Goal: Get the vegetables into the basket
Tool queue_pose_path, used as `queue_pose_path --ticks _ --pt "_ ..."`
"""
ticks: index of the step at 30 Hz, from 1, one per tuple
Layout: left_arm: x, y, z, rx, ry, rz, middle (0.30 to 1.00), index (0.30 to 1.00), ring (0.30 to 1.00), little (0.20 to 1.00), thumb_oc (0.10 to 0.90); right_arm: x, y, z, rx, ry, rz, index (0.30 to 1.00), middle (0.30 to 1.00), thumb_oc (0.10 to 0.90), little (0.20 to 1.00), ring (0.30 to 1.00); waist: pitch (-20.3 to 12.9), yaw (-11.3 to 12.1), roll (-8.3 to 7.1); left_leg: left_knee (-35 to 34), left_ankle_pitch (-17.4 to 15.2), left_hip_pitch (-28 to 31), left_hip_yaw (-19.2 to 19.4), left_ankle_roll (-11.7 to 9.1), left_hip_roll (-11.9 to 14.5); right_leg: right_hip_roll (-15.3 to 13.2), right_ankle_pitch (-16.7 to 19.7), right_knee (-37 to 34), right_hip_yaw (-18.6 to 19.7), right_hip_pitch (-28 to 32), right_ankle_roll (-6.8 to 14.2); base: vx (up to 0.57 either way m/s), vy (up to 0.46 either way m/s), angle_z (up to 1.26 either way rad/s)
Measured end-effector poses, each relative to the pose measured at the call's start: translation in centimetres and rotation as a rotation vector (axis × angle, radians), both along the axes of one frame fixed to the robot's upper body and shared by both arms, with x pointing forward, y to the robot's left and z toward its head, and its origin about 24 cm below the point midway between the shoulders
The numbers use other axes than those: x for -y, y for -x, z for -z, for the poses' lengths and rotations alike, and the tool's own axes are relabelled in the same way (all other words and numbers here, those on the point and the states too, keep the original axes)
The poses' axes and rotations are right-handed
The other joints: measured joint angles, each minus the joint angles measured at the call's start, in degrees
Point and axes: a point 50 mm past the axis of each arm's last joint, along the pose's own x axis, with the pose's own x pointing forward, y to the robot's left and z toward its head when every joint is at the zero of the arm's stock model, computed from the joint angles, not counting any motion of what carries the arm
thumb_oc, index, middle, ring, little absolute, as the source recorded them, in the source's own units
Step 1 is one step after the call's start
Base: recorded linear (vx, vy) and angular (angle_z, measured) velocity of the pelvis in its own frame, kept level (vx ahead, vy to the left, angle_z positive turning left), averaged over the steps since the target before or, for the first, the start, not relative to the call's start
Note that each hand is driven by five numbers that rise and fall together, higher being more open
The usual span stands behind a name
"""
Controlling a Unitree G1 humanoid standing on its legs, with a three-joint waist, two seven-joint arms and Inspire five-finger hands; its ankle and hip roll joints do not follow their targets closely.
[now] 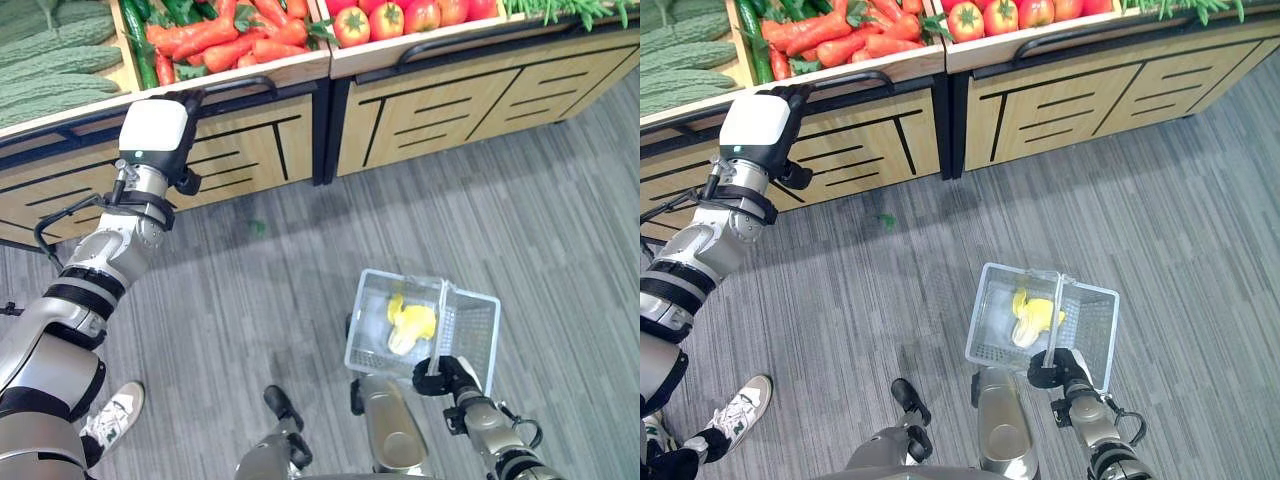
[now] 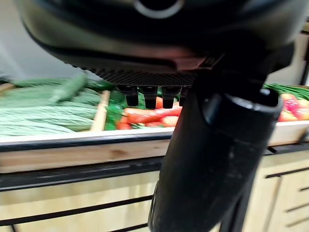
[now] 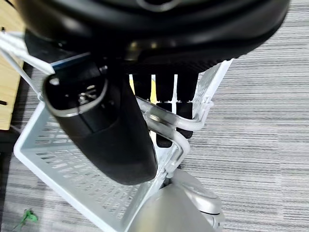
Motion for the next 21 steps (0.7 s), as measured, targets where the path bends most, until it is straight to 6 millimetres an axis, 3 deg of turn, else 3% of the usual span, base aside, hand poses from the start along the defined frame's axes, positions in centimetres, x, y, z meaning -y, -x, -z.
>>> queue_pose_path --ticks 4,7,8,9,11,14,17,21 --pt "-0.6 -0.3 -0.3 0.009 0.015 -0.035 1.000 1.000 1.000 1.000 0.900 0.1 -0.4 -0.2 0.004 0.013 -0.016 0.300 0.300 0.400 0.300 0.300 0.25 -0.14 0.45 0.01 0.02 -0.13 0.15 -0.03 0.24 0.58 0.05 0.01 0.56 -0.73 -0.11 0.07 -0.010 -0.12" --pt "0.1 -0.5 0.3 0.024 0.151 -0.023 1.000 1.000 1.000 1.000 0.900 0.0 -0.8 -0.4 0.002 0.024 -0.034 0.300 0.300 0.400 0.300 0.300 0.27 0.02 0.48 0.00 0.04 0.64 0.15 -0.07 0.26 0.64 0.07 0.02 0.80 -0.07 -0.14 0.07 -0.002 -0.06" --pt "1.7 -0.4 1.7 0.032 0.348 0.022 1.000 1.000 1.000 1.000 0.900 0.0 -0.8 -0.3 -0.012 0.025 -0.031 0.300 0.300 0.400 0.300 0.300 0.31 0.53 0.51 0.01 0.05 2.41 -0.04 -0.07 0.30 0.64 0.07 0.03 0.44 1.84 -0.15 0.07 -0.001 0.04" --pt "3.0 -0.4 2.7 0.029 0.428 0.060 1.000 1.000 1.000 1.000 0.900 0.1 -0.5 -0.1 -0.030 0.028 -0.025 0.300 0.300 0.400 0.300 0.300 0.31 1.16 0.50 -0.01 0.04 3.53 -0.12 -0.07 0.33 0.60 -0.07 0.02 0.40 3.00 -0.22 0.09 -0.007 0.08" --pt "5.7 1.8 5.2 0.034 0.676 0.175 1.000 1.000 1.000 1.000 0.900 -0.1 -0.5 0.0 -0.043 0.020 -0.027 0.300 0.300 0.400 0.300 0.300 0.32 1.35 0.48 -0.04 0.00 6.14 -0.95 -0.13 0.57 0.45 -0.89 0.02 -0.22 6.11 -0.19 0.08 -0.002 0.17" --pt "8.0 4.7 8.6 -0.036 0.805 0.265 1.000 1.000 1.000 1.000 0.900 0.1 0.7 0.6 -0.089 0.017 -0.012 0.300 0.300 0.400 0.300 0.300 0.26 1.96 0.44 -0.04 -0.34 10.13 -1.92 -0.55 1.21 0.70 -2.50 0.00 -1.64 11.08 0.54 0.04 0.012 0.28" --pt "7.1 6.2 10.1 -0.070 0.942 0.239 1.000 1.000 1.000 1.000 0.900 0.1 0.6 0.6 -0.085 0.004 0.005 0.300 0.300 0.400 0.300 0.300 0.02 3.54 0.46 -0.04 -1.55 11.26 -2.66 -1.20 1.50 0.76 -2.61 0.01 -2.26 12.46 0.75 0.02 0.007 0.10" --pt "5.0 9.0 14.8 -0.195 1.091 0.099 1.000 1.000 1.000 1.000 0.900 0.6 2.4 1.5 -0.156 0.008 0.042 0.300 0.300 0.400 0.300 0.300 -2.96 5.10 0.18 -0.06 -1.75 12.73 -3.06 -1.01 1.17 0.37 -2.59 0.01 -2.41 13.99 0.92 0.01 0.009 0.06"
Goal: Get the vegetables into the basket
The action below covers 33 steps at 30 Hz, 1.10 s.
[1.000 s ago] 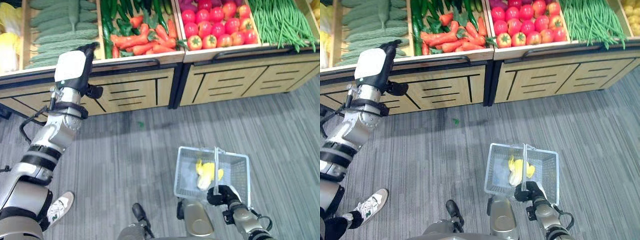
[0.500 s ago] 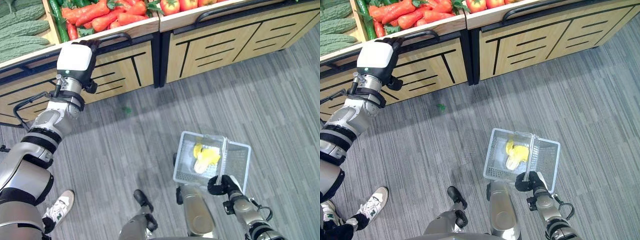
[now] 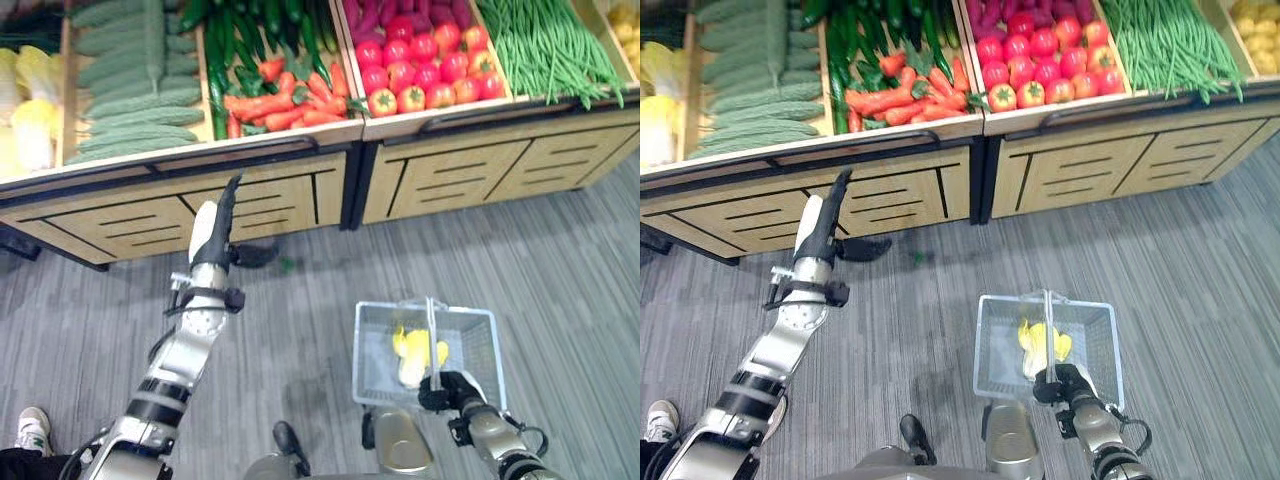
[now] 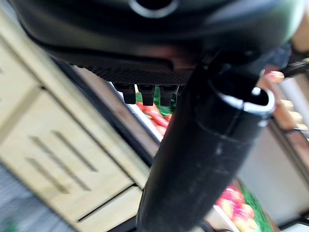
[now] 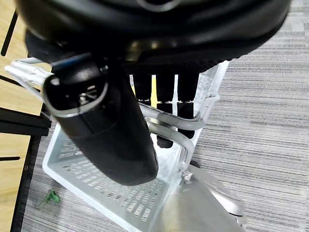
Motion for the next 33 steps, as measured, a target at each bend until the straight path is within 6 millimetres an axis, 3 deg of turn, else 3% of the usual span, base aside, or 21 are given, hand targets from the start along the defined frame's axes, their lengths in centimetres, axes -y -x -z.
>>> queue_pose_path --ticks 4,6,7,8,13,14,16,21,33 --pt "0.4 4.4 6.3 -0.244 0.216 -0.035 1.000 1.000 1.000 1.000 0.900 0.1 2.2 1.1 -0.078 -0.013 0.061 0.300 0.300 0.400 0.300 0.300 -3.36 1.78 -0.75 0.02 -0.12 2.48 -0.54 0.24 0.08 -0.15 -0.02 -0.01 -0.67 2.94 0.02 -0.04 0.018 0.06" --pt "0.4 5.9 8.4 -0.349 0.226 -0.028 1.000 1.000 1.000 1.000 0.900 -0.1 3.1 1.5 -0.104 -0.019 0.068 0.300 0.300 0.400 0.300 0.300 -4.38 2.28 -1.41 0.01 -0.21 3.07 -0.81 0.38 0.11 -0.25 -0.28 0.00 -0.96 3.77 0.29 -0.04 0.025 0.10" --pt "0.0 7.6 10.9 -0.458 0.242 -0.062 1.000 1.000 1.000 1.000 0.900 -0.5 3.8 1.9 -0.126 -0.028 0.076 0.300 0.300 0.400 0.300 0.300 -5.64 3.00 -2.30 0.00 -0.29 3.13 -1.16 0.55 -0.08 -0.55 -0.51 0.00 -1.19 4.01 0.57 -0.07 0.040 0.15" --pt "-0.1 8.3 12.0 -0.513 0.251 -0.084 1.000 1.000 1.000 1.000 0.900 -0.6 4.0 1.9 -0.132 -0.027 0.079 0.300 0.300 0.400 0.300 0.300 -5.96 3.18 -2.49 0.01 -0.26 3.35 -1.38 0.68 -0.17 -0.78 -0.53 0.00 -1.50 4.48 0.62 -0.08 0.029 0.17" --pt "-1.3 12.5 17.5 -0.829 0.141 -0.180 1.000 1.000 1.000 1.000 0.900 -1.3 4.8 2.5 -0.168 -0.025 0.085 0.300 0.300 0.400 0.300 0.300 -6.73 3.49 -3.71 -0.24 -0.48 3.40 -2.15 1.87 -1.05 -1.99 -0.62 0.00 -2.12 4.97 1.09 -0.07 0.017 0.09" --pt "-1.5 14.8 19.6 -0.961 0.115 -0.223 1.000 1.000 1.000 1.000 0.900 -1.7 5.2 2.8 -0.176 -0.025 0.099 0.300 0.300 0.400 0.300 0.300 -6.97 3.52 -4.16 -0.17 -0.31 3.30 -2.57 2.13 -1.39 -2.35 -0.63 0.01 -2.39 4.99 1.14 -0.12 0.042 0.11" --pt "-1.5 17.2 21.1 -1.084 0.104 -0.267 1.000 1.000 1.000 1.000 0.900 -2.1 5.4 2.9 -0.184 -0.028 0.108 0.300 0.300 0.400 0.300 0.300 -7.03 3.59 -4.71 -0.01 -0.20 2.99 -3.00 2.15 -1.60 -2.59 -0.60 0.03 -2.58 4.94 1.18 -0.06 0.035 0.09" --pt "-2.6 19.3 22.0 -1.219 0.040 -0.315 1.000 1.000 1.000 1.000 0.900 -2.4 5.4 3.0 -0.186 -0.027 0.111 0.300 0.300 0.400 0.300 0.300 -7.49 4.10 -5.52 0.05 -0.01 2.76 -3.12 2.71 -2.12 -3.33 -0.68 1.00 -2.67 4.18 1.24 0.00 0.055 0.04" --pt "-1.9 17.3 21.5 -1.150 0.031 -0.264 1.000 1.000 1.000 1.000 0.900 -2.7 5.5 3.1 -0.187 -0.028 0.106 0.300 0.300 0.400 0.300 0.300 -7.79 4.11 -6.20 0.05 -0.23 3.15 -2.91 3.05 -3.20 -4.26 -0.33 1.21 -2.36 4.22 2.31 0.00 0.063 -0.02"
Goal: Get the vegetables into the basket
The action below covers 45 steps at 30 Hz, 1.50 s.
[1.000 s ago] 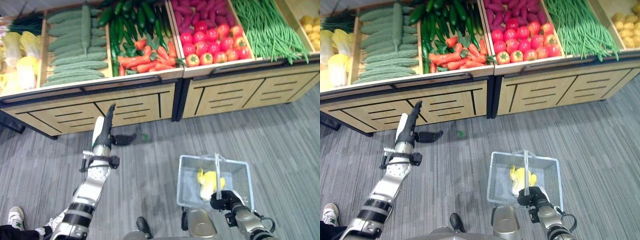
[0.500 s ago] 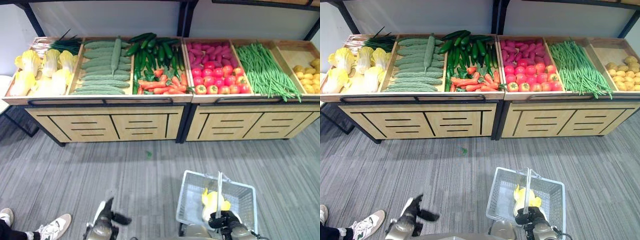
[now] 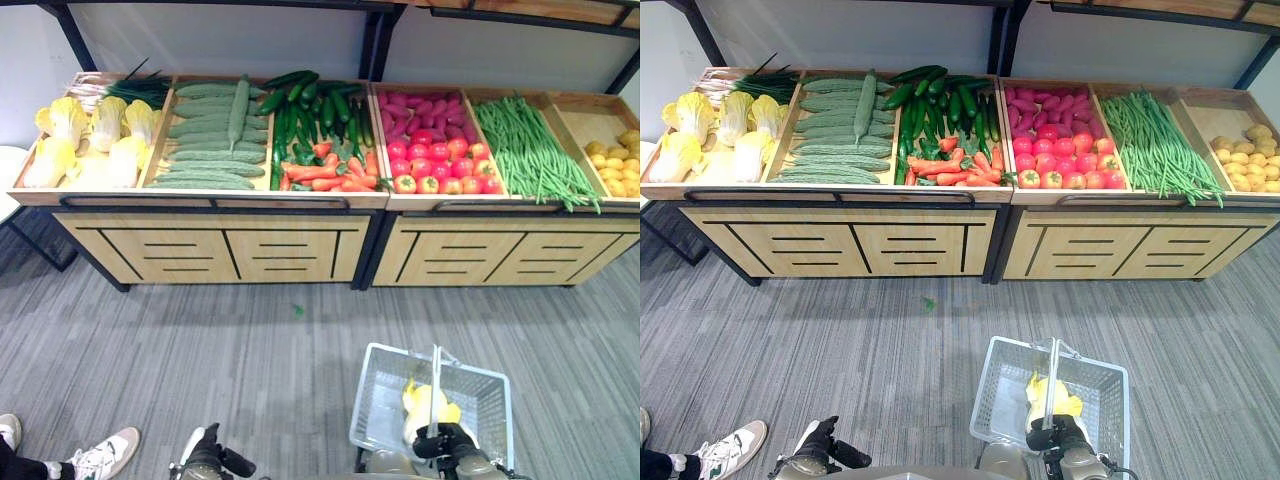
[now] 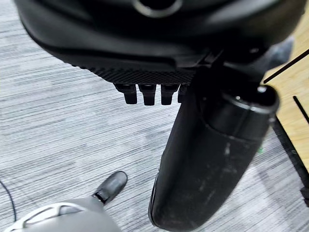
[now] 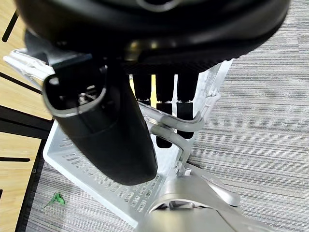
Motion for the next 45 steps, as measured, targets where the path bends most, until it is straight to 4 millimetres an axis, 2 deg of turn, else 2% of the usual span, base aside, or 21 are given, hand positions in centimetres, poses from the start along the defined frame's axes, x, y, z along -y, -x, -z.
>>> queue_pose_path --ticks 8,9,10,12,13,15,16,21,22,23,24,26,31,36,39,40,41,42,43,44,45 --pt "0.2 -0.7 -0.2 0.025 -0.007 0.018 1.000 1.000 1.000 1.000 0.900 -0.2 -0.1 0.0 0.009 -0.007 0.014 0.300 0.300 0.400 0.300 0.300 0.99 0.01 -2.01 0.03 -0.25 -0.14 -0.13 0.90 -1.71 -1.75 -0.38 1.70 0.46 -0.94 1.00 0.01 0.110 0.01" --pt "0.2 -1.1 -0.4 0.042 -0.005 0.022 1.000 1.000 1.000 1.000 0.900 -0.3 -0.3 0.0 0.016 -0.009 0.025 0.300 0.300 0.400 0.300 0.300 1.60 0.07 -2.56 0.00 -0.62 0.21 -0.21 1.44 -2.34 -2.42 -1.07 3.50 0.61 -1.26 1.81 0.09 0.101 0.05" --pt "0.3 -1.5 -0.6 0.058 -0.004 0.025 1.000 1.000 1.000 1.000 0.900 -0.4 -0.9 -0.2 0.037 -0.010 0.024 0.300 0.300 0.400 0.300 0.300 2.64 -0.03 -3.31 0.04 -1.36 0.45 -0.21 2.29 -3.28 -3.66 0.75 6.95 1.50 -2.56 2.25 0.10 0.042 0.00" --pt "0.5 -2.7 -0.9 0.093 -0.002 0.035 1.000 1.000 1.000 1.000 0.900 -0.2 -2.9 -1.0 0.119 -0.010 0.041 0.300 0.300 0.400 0.300 0.300 5.61 -0.16 -3.08 0.15 -2.73 1.11 -0.37 3.29 -3.17 -4.35 -1.10 19.14 6.67 -9.53 4.35 0.08 -0.019 -0.08" --pt "0.4 -2.9 -1.0 0.098 -0.005 0.034 1.000 1.000 1.000 1.000 0.900 -0.3 -3.7 -1.3 0.153 -0.021 0.063 0.300 0.300 0.400 0.300 0.300 6.01 -0.71 -2.59 -0.36 -2.31 0.71 -0.65 3.81 -2.91 -3.75 -2.53 19.00 9.62 -11.59 6.04 0.12 -0.066 0.17" --pt "-0.1 -3.5 -1.4 0.112 -0.020 0.038 1.000 1.000 1.000 1.000 0.900 -0.8 -4.0 -1.3 0.147 -0.028 0.033 0.300 0.300 0.400 0.300 0.300 6.74 -1.37 -3.96 -0.28 -1.82 0.60 -1.62 4.56 -2.84 -3.63 -2.52 12.71 10.08 -12.39 6.36 0.14 -0.070 0.33" --pt "-0.7 -3.5 -1.5 0.108 -0.036 0.036 1.000 1.000 1.000 1.000 0.900 -1.4 -3.6 -1.0 0.124 -0.043 0.022 0.300 0.300 0.400 0.300 0.300 7.00 -1.39 -5.21 -0.32 -2.00 0.58 -2.09 4.51 -2.90 -3.46 -2.27 6.41 9.75 -11.90 6.77 0.08 -0.029 0.27" --pt "-0.9 -3.2 -1.4 0.093 -0.043 0.034 1.000 1.000 1.000 1.000 0.900 -2.1 -2.4 -0.4 0.088 -0.069 0.037 0.300 0.300 0.400 0.300 0.300 6.97 -1.53 -5.97 -0.03 -2.41 2.30 -3.96 2.73 -2.94 -2.31 -2.19 4.45 5.60 -8.72 6.61 0.07 -0.057 0.30" --pt "-0.9 -2.9 -1.3 0.086 -0.044 0.037 1.000 1.000 1.000 1.000 0.900 -2.2 -1.9 -0.2 0.069 -0.073 0.037 0.300 0.300 0.400 0.300 0.300 6.68 -1.39 -6.52 0.03 -3.25 3.53 -4.72 1.39 -3.25 -1.65 -0.27 3.46 5.54 -6.41 4.31 0.05 -0.072 0.24" --pt "-0.5 -2.9 -1.2 0.087 -0.036 0.042 1.000 1.000 1.000 1.000 0.900 -2.0 -2.0 -0.2 0.064 -0.065 0.040 0.300 0.300 0.400 0.300 0.300 7.28 -1.26 -5.06 0.18 -3.86 4.18 -4.78 0.41 -2.34 -0.89 1.70 3.41 5.31 -5.66 0.86 0.09 -0.114 0.10" --pt "0.1 -3.0 -1.1 0.090 -0.019 0.043 1.000 1.000 1.000 1.000 0.900 -1.5 -2.5 -0.5 0.077 -0.049 0.037 0.300 0.300 0.400 0.300 0.300 7.24 -1.38 -2.83 0.30 -3.99 3.94 -4.61 -0.30 -0.84 0.55 1.45 3.28 5.06 -5.58 0.53 0.11 -0.130 -0.06" --pt "1.2 -3.4 -1.0 0.102 0.010 0.045 1.000 1.000 1.000 1.000 0.900 -1.0 -3.4 -0.9 0.086 -0.037 0.030 0.300 0.300 0.400 0.300 0.300 7.11 -1.67 -0.07 1.32 -3.83 3.69 -4.57 -0.89 1.65 2.98 0.56 3.26 4.42 -5.22 -1.44 0.16 -0.184 -0.10" --pt "2.4 -5.5 -1.6 0.160 0.033 0.070 1.000 1.000 1.000 1.000 0.900 -0.1 -3.5 -1.1 0.092 -0.013 0.031 0.300 0.300 0.400 0.300 0.300 7.09 -2.10 1.14 3.16 -3.38 2.94 -5.14 -2.45 4.64 5.10 -1.66 3.57 2.66 -4.32 -2.27 0.11 -0.156 0.11" --pt "3.3 -6.3 -1.8 0.182 0.058 0.074 1.000 1.000 1.000 1.000 0.900 0.9 -3.5 -1.3 0.098 0.016 0.039 0.300 0.300 0.400 0.300 0.300 5.90 -3.30 5.24 3.95 -4.05 1.23 -7.51 -3.36 8.59 7.87 -4.42 5.60 0.30 -5.47 -2.96 0.17 -0.248 0.19" --pt "2.7 -5.4 -1.5 0.153 0.053 0.054 1.000 1.000 1.000 1.000 0.900 0.9 -3.7 -1.3 0.097 0.018 0.038 0.300 0.300 0.400 0.300 0.300 5.83 -2.66 5.54 12.96 -3.76 -2.71 -8.96 -3.32 9.89 8.26 -6.72 6.66 0.06 -5.31 -4.03 0.07 -0.216 0.06" --pt "2.5 -5.0 -1.3 0.140 0.050 0.050 1.000 1.000 1.000 1.000 0.900 0.9 -3.5 -1.3 0.094 0.018 0.037 0.300 0.300 0.400 0.300 0.300 5.82 -2.58 5.51 17.16 -2.69 -4.80 -10.57 -4.31 10.47 8.58 -6.70 5.38 -0.34 -4.21 -4.04 0.06 -0.198 0.21" --pt "2.6 -5.0 -1.3 0.139 0.058 0.041 1.000 1.000 1.000 1.000 0.900 1.1 -3.0 -1.2 0.083 0.020 0.047 0.300 0.300 0.400 0.300 0.300 6.19 -1.78 4.78 26.32 -0.35 -9.90 -14.92 -7.91 10.96 8.14 -7.78 6.89 -1.20 -4.13 -5.53 0.09 -0.125 0.26" --pt "2.8 -4.5 -1.0 0.119 0.069 0.029 1.000 1.000 1.000 1.000 0.900 1.4 -2.8 -1.1 0.067 0.030 0.047 0.300 0.300 0.400 0.300 0.300 6.52 -1.26 3.81 29.31 3.18 -11.53 -16.25 -9.19 10.89 8.46 -8.10 5.61 -1.26 -2.63 -5.99 0.25 -0.092 0.16" --pt "3.4 -3.8 -0.7 0.106 0.089 0.018 1.000 1.000 1.000 1.000 0.900 1.7 -2.9 -1.2 0.065 0.044 0.036 0.300 0.300 0.400 0.300 0.300 6.19 -1.08 4.55 28.83 8.77 -13.83 -16.66 -8.47 12.97 10.34 -10.46 6.36 -1.49 -3.07 -5.20 0.27 0.018 0.31" --pt "3.6 -4.3 -0.9 0.129 0.092 0.043 1.000 1.000 1.000 1.000 0.900 1.8 -3.5 -1.4 0.097 0.034 0.077 0.300 0.300 0.400 0.300 0.300 6.12 -1.58 4.25 25.44 3.14 -15.51 -16.33 -9.64 15.20 8.24 -20.27 27.88 0.59 -9.08 -10.82 0.26 0.098 0.65" --pt "3.9 -4.8 -1.1 0.142 0.095 0.070 1.000 1.000 1.000 1.000 0.900 2.1 -3.7 -1.5 0.093 0.031 0.118 0.300 0.300 0.400 0.300 0.300 6.96 -2.66 3.22 17.61 1.00 -13.89 -15.87 -9.75 15.14 8.65 -22.78 28.79 1.86 -8.91 -10.77 0.16 0.098 0.62"
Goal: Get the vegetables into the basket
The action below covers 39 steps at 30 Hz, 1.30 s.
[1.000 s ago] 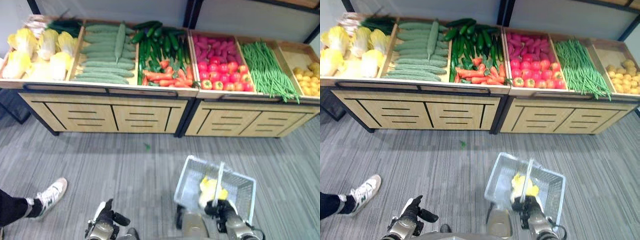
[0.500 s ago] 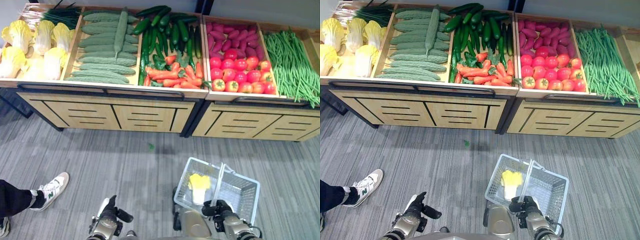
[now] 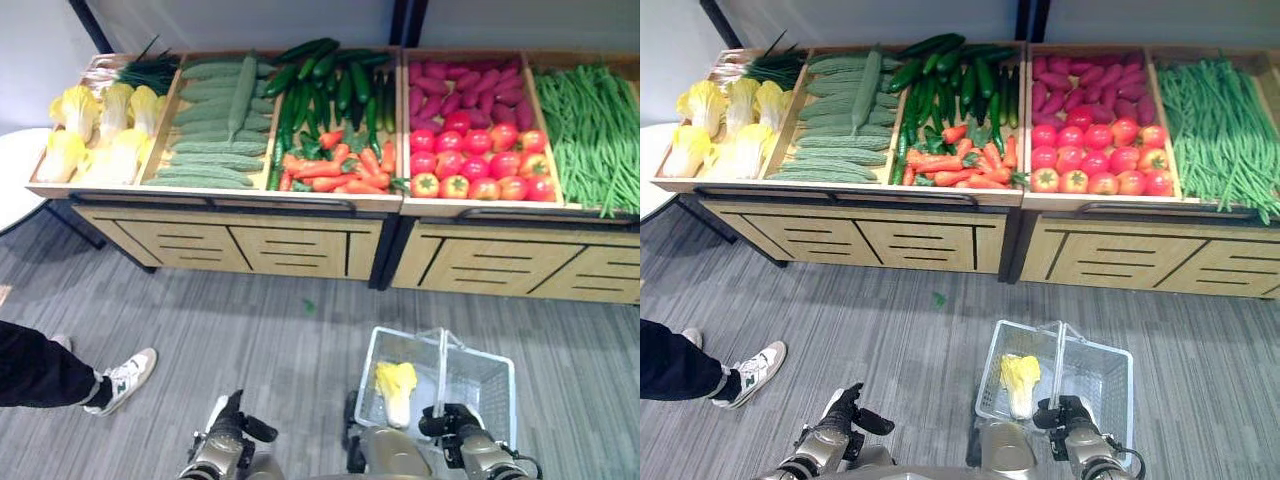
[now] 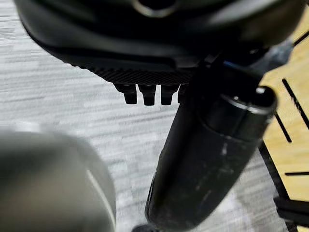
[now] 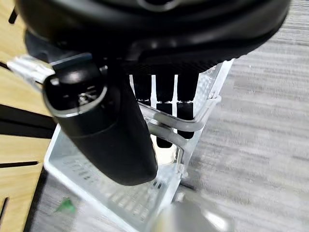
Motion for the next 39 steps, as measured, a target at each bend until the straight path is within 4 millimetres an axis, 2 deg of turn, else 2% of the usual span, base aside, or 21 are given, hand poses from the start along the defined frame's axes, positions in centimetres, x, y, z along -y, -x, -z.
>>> queue_pose_path --ticks 1,3,4,5,6,7,9,10,11,12,13,14,15,17,20,26,29,30,33,34,39 --pt "0.2 0.2 0.1 -0.003 0.007 0.013 1.000 1.000 1.000 1.000 0.900 0.2 -0.1 -0.1 -0.004 0.003 0.016 0.300 0.300 0.400 0.300 0.300 -0.16 0.57 -0.14 -6.69 0.55 0.76 0.61 1.16 -0.94 0.82 0.80 -2.01 0.35 0.34 0.84 0.17 0.113 0.15" --pt "0.3 0.6 0.2 -0.022 0.010 0.016 1.000 1.000 1.000 1.000 0.900 0.1 -0.6 -0.3 0.022 0.018 -0.033 0.300 0.300 0.400 0.300 0.300 0.08 1.30 -1.01 -13.02 2.06 0.16 2.59 2.74 -4.15 3.28 4.20 -11.46 2.96 3.37 5.49 0.10 0.077 -0.57" --pt "0.6 0.4 0.2 -0.013 0.022 0.005 1.000 1.000 1.000 1.000 0.900 0.4 -0.9 -0.5 0.016 0.040 -0.064 0.300 0.300 0.400 0.300 0.300 0.76 3.23 0.18 -17.86 3.67 -0.61 0.98 2.46 -6.18 3.88 1.36 -12.66 1.35 4.14 3.36 0.08 0.110 -1.01" --pt "0.2 -0.2 -0.1 0.011 0.021 -0.011 1.000 1.000 1.000 1.000 0.900 0.3 -0.4 -0.2 -0.011 0.040 -0.077 0.300 0.300 0.400 0.300 0.300 0.81 4.30 -1.26 -17.58 5.33 0.49 1.65 3.01 -6.90 1.84 7.15 -14.96 0.82 5.90 3.26 0.09 0.175 -1.10" --pt "0.0 -0.3 -0.2 0.008 0.013 -0.006 1.000 1.000 1.000 1.000 0.900 -0.1 0.1 0.0 -0.015 0.041 -0.092 0.300 0.300 0.400 0.300 0.300 0.43 1.79 -0.38 -14.50 5.30 1.00 3.92 4.13 -6.17 3.44 8.22 -19.10 0.09 8.43 4.06 0.10 0.229 -0.75" --pt "0.1 -1.1 -0.5 0.035 0.012 0.007 1.000 1.000 1.000 1.000 0.900 0.0 0.9 0.2 -0.034 0.038 -0.089 0.300 0.300 0.400 0.300 0.300 0.40 0.48 -0.28 -13.77 5.04 2.58 5.86 4.05 -7.70 3.34 9.10 -21.39 -0.38 9.51 3.99 0.08 0.258 -0.38" --pt "0.2 -2.0 -1.0 0.064 0.014 0.015 1.000 1.000 1.000 1.000 0.900 -0.1 2.7 0.9 -0.076 0.019 -0.048 0.300 0.300 0.400 0.300 0.300 0.20 -0.44 0.11 -15.84 5.04 5.35 6.19 4.63 -8.25 3.36 10.43 -23.16 -0.22 10.21 5.01 0.03 0.243 -0.18" --pt "0.4 -2.2 -1.0 0.070 0.017 0.017 1.000 1.000 1.000 1.000 0.900 0.1 3.2 0.9 -0.078 0.012 -0.009 0.300 0.300 0.400 0.300 0.300 -0.30 -1.21 1.09 -17.57 4.73 6.94 6.56 5.29 -8.08 3.36 11.55 -23.46 0.82 9.30 5.30 0.00 0.209 -0.23" --pt "0.3 -2.4 -1.1 0.074 0.016 0.018 1.000 1.000 1.000 1.000 0.900 0.3 3.2 0.9 -0.078 0.018 -0.002 0.300 0.300 0.400 0.300 0.300 -0.18 -1.35 1.53 -17.49 4.75 6.88 6.68 5.38 -7.90 3.35 12.33 -23.38 1.35 8.56 5.25 0.00 0.153 -0.55" --pt "0.0 -2.8 -1.4 0.082 0.002 0.017 1.000 1.000 1.000 1.000 0.900 0.4 2.0 0.5 -0.054 0.030 -0.008 0.300 0.300 0.400 0.300 0.300 0.10 -1.19 1.54 -17.59 2.73 5.95 7.70 5.99 -8.98 2.48 13.93 -22.81 3.36 5.94 5.56 0.03 0.182 -0.49" --pt "-0.1 -2.9 -1.4 0.080 -0.001 0.017 1.000 1.000 1.000 1.000 0.900 0.5 1.8 0.4 -0.046 0.037 -0.010 0.300 0.300 0.400 0.300 0.300 0.26 -1.17 1.25 -17.46 2.66 5.41 8.32 7.33 -10.97 0.68 14.63 -22.59 4.60 5.21 6.66 0.01 0.145 -0.41" --pt "-0.2 -2.8 -1.3 0.076 -0.003 0.016 1.000 1.000 1.000 1.000 0.900 0.6 2.3 0.5 -0.062 0.042 -0.002 0.300 0.300 0.400 0.300 0.300 0.29 -1.29 0.92 -17.36 2.17 6.08 8.64 8.29 -12.30 -0.50 14.91 -22.36 5.22 5.43 6.87 -0.01 0.173 -0.30" --pt "-0.8 -2.0 -1.1 0.059 -0.022 0.000 1.000 1.000 1.000 1.000 0.900 0.4 2.0 0.5 -0.049 0.039 -0.009 0.300 0.300 0.400 0.300 0.300 0.30 -0.73 0.73 -17.43 1.56 6.86 10.13 9.26 -13.63 -1.54 15.74 -22.44 6.84 5.45 7.58 -0.02 0.120 -0.31" --pt "-1.2 -1.8 -1.0 0.051 -0.036 -0.004 1.000 1.000 1.000 1.000 0.900 0.2 1.6 0.4 -0.042 0.036 -0.021 0.300 0.300 0.400 0.300 0.300 0.41 -0.47 0.44 -17.45 1.23 6.89 11.08 9.80 -14.50 -2.27 16.31 -23.14 7.81 5.37 8.43 -0.01 0.085 -0.27" --pt "-2.3 -1.6 -1.2 0.053 -0.065 -0.010 1.000 1.000 1.000 1.000 0.900 -0.8 1.1 0.6 -0.036 0.013 -0.047 0.300 0.300 0.400 0.300 0.300 0.63 -0.20 -0.78 -17.46 1.04 6.85 11.14 10.15 -14.91 -2.56 17.09 -24.99 7.90 6.17 9.11 -0.03 0.032 -0.03" --pt "-1.0 -2.4 -1.6 0.096 -0.036 0.018 1.000 1.000 1.000 1.000 0.900 -0.9 0.7 0.4 -0.028 0.017 -0.062 0.300 0.300 0.400 0.300 0.300 0.65 -0.19 -0.76 -17.22 1.05 5.91 10.96 10.16 -14.78 -2.36 17.89 -26.67 7.65 6.25 8.96 -0.03 0.018 0.01" --pt "-0.4 -3.5 -2.8 0.181 -0.023 0.065 1.000 1.000 1.000 1.000 0.900 -1.0 0.7 0.4 -0.023 0.017 -0.063 0.300 0.300 0.400 0.300 0.300 0.67 -0.17 -0.72 -17.21 1.06 5.85 11.01 10.15 -14.77 -2.35 17.96 -27.11 7.66 6.35 9.11 0.00 0.000 0.00" --pt "0.3 -5.0 -4.4 0.281 0.006 0.088 1.000 1.000 1.000 1.000 0.900 -0.9 0.5 0.3 -0.014 0.018 -0.063 0.300 0.300 0.400 0.300 0.300 0.74 -0.15 -0.61 -17.20 1.06 6.07 10.94 10.15 -14.75 -2.33 18.17 -27.70 7.57 6.94 9.26 0.00 0.000 0.00" --pt "1.3 -6.8 -7.3 0.443 0.046 0.125 1.000 1.000 1.000 1.000 0.900 -0.9 0.7 0.3 -0.009 0.016 -0.057 0.300 0.300 0.400 0.300 0.300 0.92 -0.17 -0.43 -17.30 1.07 6.73 10.81 10.15 -14.76 -2.30 18.71 -28.63 7.34 8.08 9.05 0.00 0.000 0.00" --pt "1.6 -7.8 -8.8 0.528 0.060 0.145 1.000 1.000 1.000 1.000 0.900 -0.8 0.7 0.3 -0.009 0.016 -0.055 0.300 0.300 0.400 0.300 0.300 1.05 -0.16 -0.23 -17.34 1.07 7.05 10.77 10.15 -14.75 -2.30 18.74 -28.86 7.31 8.54 9.11 0.00 0.000 0.00" --pt "1.0 -10.7 -13.7 0.735 0.013 0.218 1.000 1.000 1.000 1.000 0.900 -0.6 1.1 0.4 -0.005 0.016 -0.055 0.300 0.300 0.400 0.300 0.300 1.26 -0.49 0.20 -17.39 1.10 7.59 10.84 10.09 -14.75 -2.23 19.06 -30.00 7.29 9.49 9.47 0.00 0.002 -0.01"
